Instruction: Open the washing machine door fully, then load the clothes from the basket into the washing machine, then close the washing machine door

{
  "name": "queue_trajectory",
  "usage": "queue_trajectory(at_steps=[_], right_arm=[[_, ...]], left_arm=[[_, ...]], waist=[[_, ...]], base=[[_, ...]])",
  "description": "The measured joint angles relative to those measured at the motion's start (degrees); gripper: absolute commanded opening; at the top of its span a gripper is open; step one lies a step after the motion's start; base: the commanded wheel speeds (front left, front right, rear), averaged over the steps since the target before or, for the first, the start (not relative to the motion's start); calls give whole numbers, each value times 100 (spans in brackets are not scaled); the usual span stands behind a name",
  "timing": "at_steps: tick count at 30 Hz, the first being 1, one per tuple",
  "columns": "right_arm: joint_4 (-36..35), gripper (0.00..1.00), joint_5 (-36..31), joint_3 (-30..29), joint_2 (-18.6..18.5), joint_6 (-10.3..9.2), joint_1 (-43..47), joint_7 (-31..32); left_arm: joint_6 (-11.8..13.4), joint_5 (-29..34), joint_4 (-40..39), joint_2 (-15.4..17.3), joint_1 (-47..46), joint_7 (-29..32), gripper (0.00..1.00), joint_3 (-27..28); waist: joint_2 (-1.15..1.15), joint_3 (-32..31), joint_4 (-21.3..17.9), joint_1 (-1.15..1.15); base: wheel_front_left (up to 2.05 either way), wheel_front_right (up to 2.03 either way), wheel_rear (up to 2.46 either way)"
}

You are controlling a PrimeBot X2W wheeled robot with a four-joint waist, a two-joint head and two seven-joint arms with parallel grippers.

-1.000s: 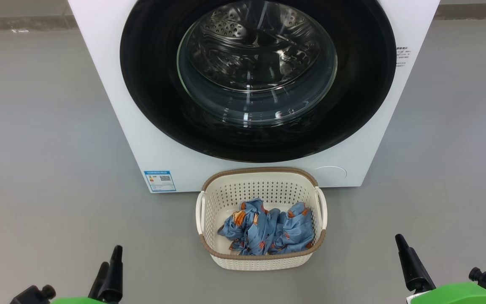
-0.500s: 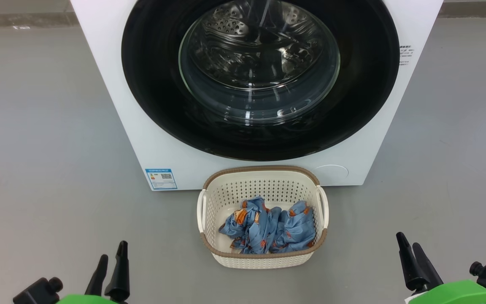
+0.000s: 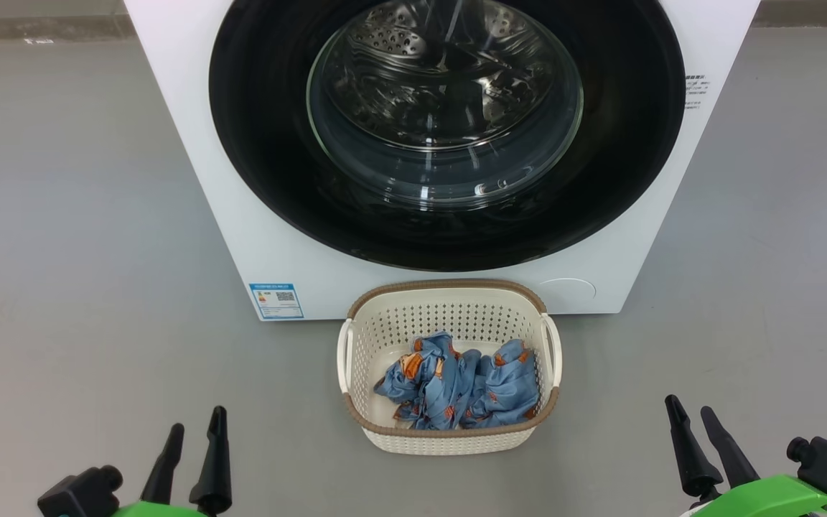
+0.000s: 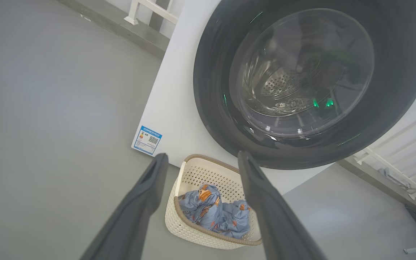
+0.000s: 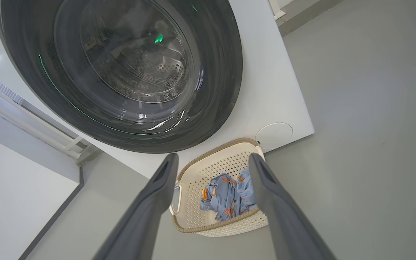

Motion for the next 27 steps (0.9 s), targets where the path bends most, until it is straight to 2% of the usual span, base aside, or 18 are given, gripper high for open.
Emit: queue_trajectory(at_steps=[27], right_arm=[[-131, 100, -1725, -10, -147, 0, 12, -428]], left_arm=[[42, 1859, -316, 68, 136, -449, 100, -168]], waist=[[0, -25, 44, 0]], base=[[0, 0, 0]])
